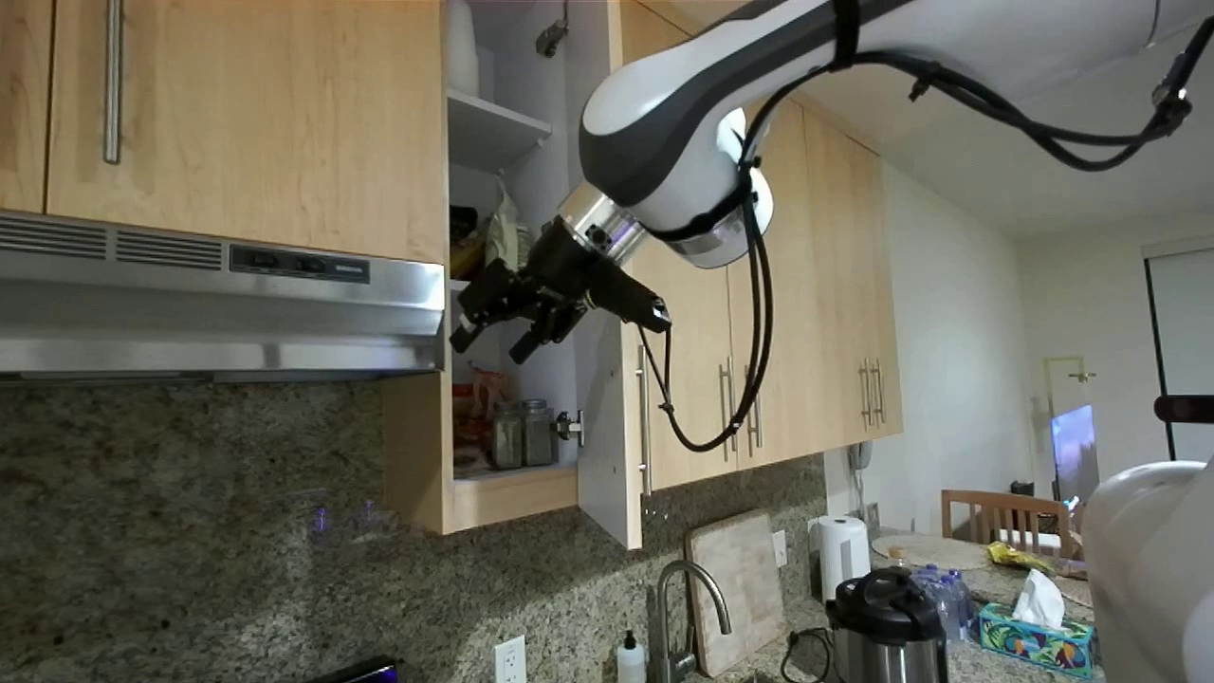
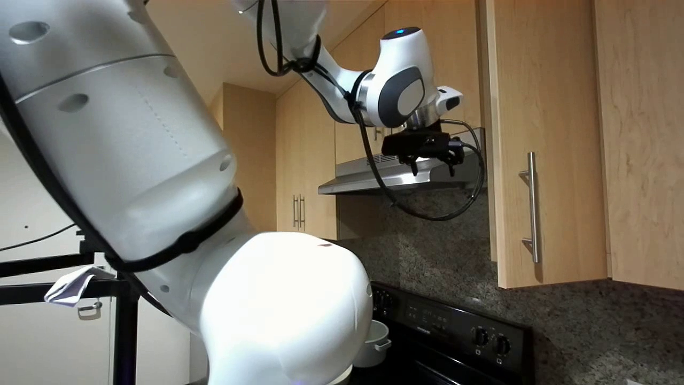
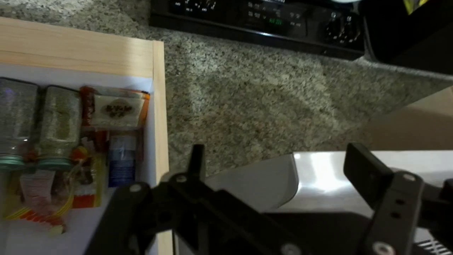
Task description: Open the first cabinet door to the right of the stove hood
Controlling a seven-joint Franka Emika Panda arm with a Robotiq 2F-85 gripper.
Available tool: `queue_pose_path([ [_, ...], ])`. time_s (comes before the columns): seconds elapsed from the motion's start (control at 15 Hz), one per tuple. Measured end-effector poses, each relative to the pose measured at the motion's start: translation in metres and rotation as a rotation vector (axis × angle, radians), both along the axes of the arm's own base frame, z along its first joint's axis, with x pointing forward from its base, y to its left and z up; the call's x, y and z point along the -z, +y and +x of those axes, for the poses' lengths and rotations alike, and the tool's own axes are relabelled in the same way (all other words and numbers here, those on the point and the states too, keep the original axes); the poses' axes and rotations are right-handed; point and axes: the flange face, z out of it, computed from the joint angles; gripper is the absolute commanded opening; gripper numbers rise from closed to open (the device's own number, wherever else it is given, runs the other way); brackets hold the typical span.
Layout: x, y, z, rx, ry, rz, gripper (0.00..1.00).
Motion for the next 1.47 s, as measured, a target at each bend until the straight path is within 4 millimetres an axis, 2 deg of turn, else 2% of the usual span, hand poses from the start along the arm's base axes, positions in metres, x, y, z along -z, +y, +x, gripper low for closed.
queue_pose_path([
  [0.27,-0.004,-0.007,0.013,0.188,-0.07,0.079,1.0],
  [0.8,-0.006,-0.04,0.026,0.575,-0.178,0.164,1.0],
  [1.13,-0.008,-0.042,0.018,0.792,-0.263,0.181,1.0],
  [1.47,-0.015,-0.048,-0.001,0.944,-0.348,0.167,1.0],
])
